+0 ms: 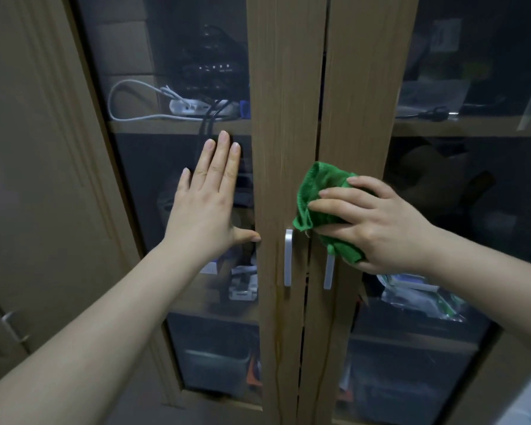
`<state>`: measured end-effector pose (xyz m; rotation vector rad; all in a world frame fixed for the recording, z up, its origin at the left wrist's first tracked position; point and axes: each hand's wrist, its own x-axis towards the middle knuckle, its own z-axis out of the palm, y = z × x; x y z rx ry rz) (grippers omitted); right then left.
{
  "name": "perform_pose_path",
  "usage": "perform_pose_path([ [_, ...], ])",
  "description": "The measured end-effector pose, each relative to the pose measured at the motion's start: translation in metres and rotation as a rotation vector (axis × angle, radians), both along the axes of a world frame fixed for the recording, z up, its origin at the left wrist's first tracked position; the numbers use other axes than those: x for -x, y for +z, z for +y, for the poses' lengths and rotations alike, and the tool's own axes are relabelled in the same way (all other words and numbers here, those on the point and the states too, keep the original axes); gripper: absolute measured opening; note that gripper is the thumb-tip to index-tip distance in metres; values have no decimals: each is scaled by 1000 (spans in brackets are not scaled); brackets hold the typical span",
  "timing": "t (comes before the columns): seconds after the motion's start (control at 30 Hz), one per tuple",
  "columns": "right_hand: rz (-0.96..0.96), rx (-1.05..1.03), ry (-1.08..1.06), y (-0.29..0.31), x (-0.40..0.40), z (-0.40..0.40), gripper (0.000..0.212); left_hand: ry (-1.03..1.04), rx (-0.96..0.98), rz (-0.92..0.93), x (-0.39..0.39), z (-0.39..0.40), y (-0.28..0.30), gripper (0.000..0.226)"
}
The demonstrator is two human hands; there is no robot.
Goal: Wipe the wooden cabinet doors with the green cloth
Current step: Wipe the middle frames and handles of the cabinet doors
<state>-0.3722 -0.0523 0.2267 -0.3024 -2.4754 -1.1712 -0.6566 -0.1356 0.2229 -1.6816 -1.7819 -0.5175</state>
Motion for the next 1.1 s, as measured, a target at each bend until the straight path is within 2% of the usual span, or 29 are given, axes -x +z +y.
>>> perform_pose_path([
  [0.1,140,-45,-35,-21,-11,4,42,14,-1,1,-3,-2,0,150],
  [0.17,314,-53,-84,-45,-9,1,46,21,-5,-12,-7,-3,0,150],
  [0.3,724,84,-198,-97,15,-15,56,46,-13,-45,-14,-5,-3,147],
  [0.37,830,127,-260,-114,28,-24,56,66,-16,-36,-16,-8,-8,142],
  [0.43,804,139,-292,-123,26,-30,59,100,-24,5,-19,-11,-13,136],
  [0.6,405,144,-81,-90,-29,-25,52,160,-9,57,-29,-16,-21,126],
  [0.63,401,146,-32,-74,-36,-22,51,162,-6,54,-33,-16,-23,125],
  [0.7,524,176,20,-41,-37,-15,59,160,3,48,-41,-16,-27,125],
  [0.8,612,111,-59,-11,-21,-9,71,182,28,40,-52,-15,-35,129],
  [0.9,533,19,-248,-27,-8,-7,73,238,39,75,-55,-15,-48,133],
  [1.1,519,51,-324,-114,-4,-9,75,253,98,44,-55,-16,-78,136],
])
